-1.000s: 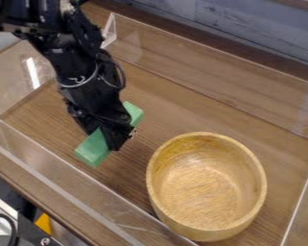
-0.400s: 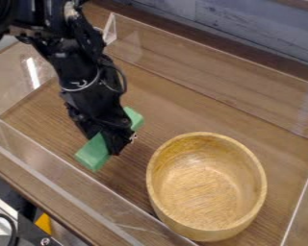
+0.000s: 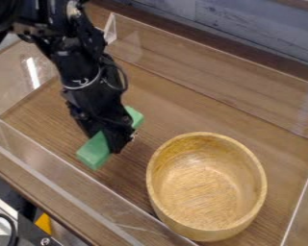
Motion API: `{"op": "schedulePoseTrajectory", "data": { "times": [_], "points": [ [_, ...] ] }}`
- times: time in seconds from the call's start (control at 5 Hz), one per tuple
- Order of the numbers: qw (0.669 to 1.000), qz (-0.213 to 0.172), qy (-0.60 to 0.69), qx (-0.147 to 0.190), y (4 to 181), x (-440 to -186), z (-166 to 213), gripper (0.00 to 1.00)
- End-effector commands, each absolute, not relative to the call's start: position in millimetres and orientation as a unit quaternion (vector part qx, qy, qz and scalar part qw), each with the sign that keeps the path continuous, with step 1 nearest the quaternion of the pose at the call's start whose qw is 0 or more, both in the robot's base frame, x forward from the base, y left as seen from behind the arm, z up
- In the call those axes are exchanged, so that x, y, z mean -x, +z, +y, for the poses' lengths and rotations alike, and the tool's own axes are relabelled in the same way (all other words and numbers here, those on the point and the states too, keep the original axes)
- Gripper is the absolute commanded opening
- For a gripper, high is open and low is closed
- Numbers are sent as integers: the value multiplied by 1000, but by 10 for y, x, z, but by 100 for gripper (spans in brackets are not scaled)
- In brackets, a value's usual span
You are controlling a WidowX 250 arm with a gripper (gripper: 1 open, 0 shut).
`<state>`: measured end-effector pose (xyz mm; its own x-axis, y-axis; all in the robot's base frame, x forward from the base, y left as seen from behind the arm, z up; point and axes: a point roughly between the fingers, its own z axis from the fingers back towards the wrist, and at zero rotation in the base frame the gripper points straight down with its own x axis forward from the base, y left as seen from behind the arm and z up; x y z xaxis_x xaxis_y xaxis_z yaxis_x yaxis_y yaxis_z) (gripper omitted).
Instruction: Remove the green block from inside the brown bowl and put it on the table
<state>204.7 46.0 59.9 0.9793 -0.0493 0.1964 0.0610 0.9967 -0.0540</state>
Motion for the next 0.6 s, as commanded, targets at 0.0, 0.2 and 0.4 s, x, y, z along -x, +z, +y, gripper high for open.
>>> {"op": "schedulePoseTrajectory", "data": {
  "times": [0.0, 0.2, 0.4],
  "points": [
    [993, -116, -23, 23, 680, -2140, 529, 0],
    [993, -111, -20, 20, 651, -2148, 546, 100],
    [994, -110, -17, 21, 711, -2179, 562, 100]
  ]
}}
